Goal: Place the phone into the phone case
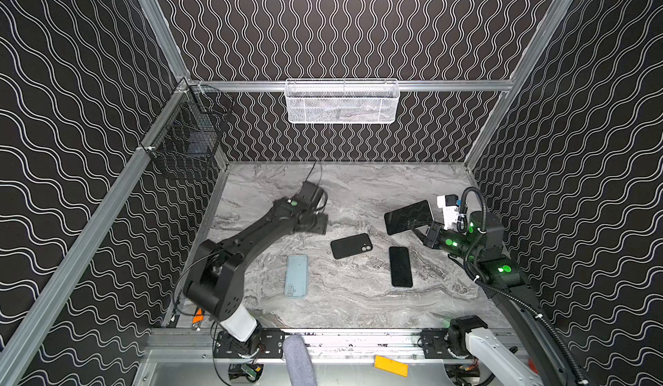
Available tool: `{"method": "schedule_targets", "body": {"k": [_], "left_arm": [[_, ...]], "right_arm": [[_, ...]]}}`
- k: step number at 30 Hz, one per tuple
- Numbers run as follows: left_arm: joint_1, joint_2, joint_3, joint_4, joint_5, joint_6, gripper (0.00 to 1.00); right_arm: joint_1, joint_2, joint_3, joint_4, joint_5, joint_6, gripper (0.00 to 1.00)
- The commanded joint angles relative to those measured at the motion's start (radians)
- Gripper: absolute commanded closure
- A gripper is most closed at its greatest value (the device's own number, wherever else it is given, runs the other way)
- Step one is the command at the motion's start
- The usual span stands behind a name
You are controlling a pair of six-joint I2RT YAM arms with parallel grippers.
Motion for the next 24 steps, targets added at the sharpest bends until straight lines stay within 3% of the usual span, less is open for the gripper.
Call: {"method": "schedule_targets", "body": {"k": [1,6,13,17,22,24], "left_arm": [[-0.033,-0.044,-0.111,0.154,0.075,-0.364,0.33],[-0.145,0.053,-0.078,0.144,0.011,-0.406,0.33],[-0.174,0.202,-0.043,0.127,-0.051,-0.476,0.36],[-0.187,0.236,-0.033,0.127,-0.078,-0.501,0.44],[-0.197,0.283,0.021,0.093,-0.12,-0.47,0.63],[-0.198,0.299,0.035,0.082,-0.138,-0.452,0.67]], "right_arm": [[0.0,0.005,-0.015,0.084,-0.007,0.0,1.0],[0.002,0.009,-0.045,0.126,-0.019,0.01,1.0],[0.001,-0.004,-0.037,0.119,-0.022,-0.011,1.0],[0.001,-0.009,-0.032,0.121,-0.028,-0.013,1.0],[0.001,-0.011,-0.051,0.15,-0.038,0.003,1.0],[0.002,-0.009,-0.054,0.156,-0.041,0.007,1.0]]}}
